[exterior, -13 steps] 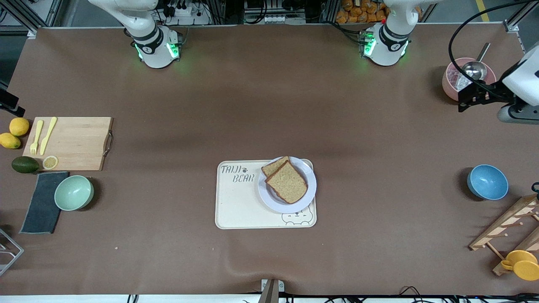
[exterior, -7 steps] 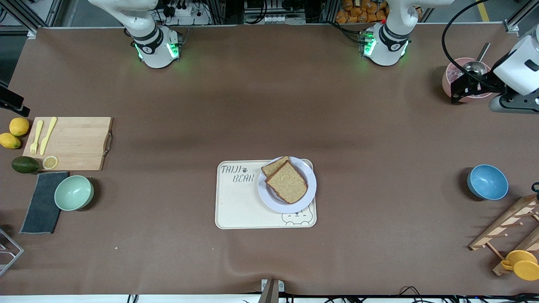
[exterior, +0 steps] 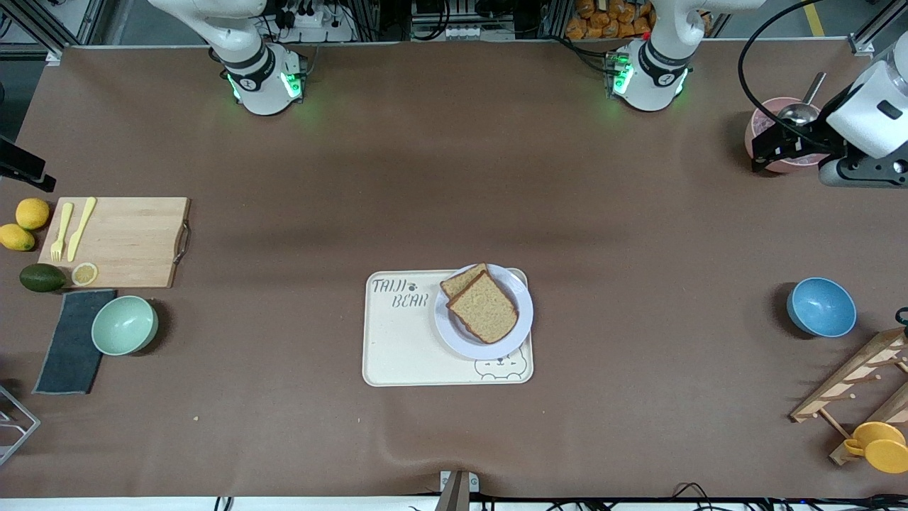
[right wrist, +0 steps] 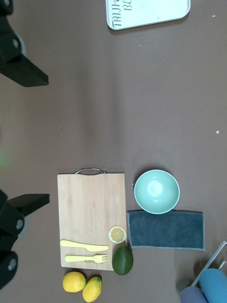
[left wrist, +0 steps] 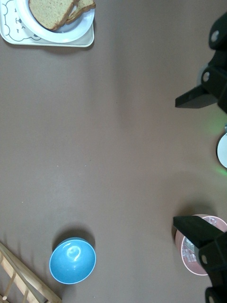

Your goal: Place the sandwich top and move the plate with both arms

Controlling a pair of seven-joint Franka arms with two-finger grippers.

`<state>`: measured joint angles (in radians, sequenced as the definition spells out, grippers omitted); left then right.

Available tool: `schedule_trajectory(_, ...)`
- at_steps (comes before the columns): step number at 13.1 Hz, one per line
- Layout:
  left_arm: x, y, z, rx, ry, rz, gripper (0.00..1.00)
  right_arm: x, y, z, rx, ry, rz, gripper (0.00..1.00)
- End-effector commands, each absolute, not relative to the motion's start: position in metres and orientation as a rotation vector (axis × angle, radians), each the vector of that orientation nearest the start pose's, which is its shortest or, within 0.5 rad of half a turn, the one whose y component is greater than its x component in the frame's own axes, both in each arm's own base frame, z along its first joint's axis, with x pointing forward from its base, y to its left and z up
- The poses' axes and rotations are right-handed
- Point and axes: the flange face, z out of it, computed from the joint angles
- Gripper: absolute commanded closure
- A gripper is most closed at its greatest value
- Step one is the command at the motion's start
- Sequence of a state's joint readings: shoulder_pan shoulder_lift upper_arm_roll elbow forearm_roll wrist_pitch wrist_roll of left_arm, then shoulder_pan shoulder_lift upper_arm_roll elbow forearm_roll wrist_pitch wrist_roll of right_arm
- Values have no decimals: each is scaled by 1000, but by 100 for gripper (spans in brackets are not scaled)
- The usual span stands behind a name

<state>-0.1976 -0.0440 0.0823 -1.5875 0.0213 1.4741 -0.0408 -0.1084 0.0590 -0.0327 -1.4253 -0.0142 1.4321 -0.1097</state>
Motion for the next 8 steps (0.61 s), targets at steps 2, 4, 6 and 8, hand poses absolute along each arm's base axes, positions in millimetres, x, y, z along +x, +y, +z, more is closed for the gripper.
schedule_trajectory(2, 515, -62, 634, -3125, 93, 73, 0, 551, -75, 645, -3134, 37, 137, 0)
schedule_trajectory(4, 518, -64, 632, -3113, 94, 75, 0, 552, -74, 645, -3134, 32, 130, 0)
schedule_trajectory(6, 519, -63, 631, -3109, 84, 79, 0, 553, -75, 644, -3133, 32, 122, 0)
schedule_trajectory(8, 519, -69, 633, -3106, 101, 71, 0, 553, -75, 646, -3133, 34, 110, 0)
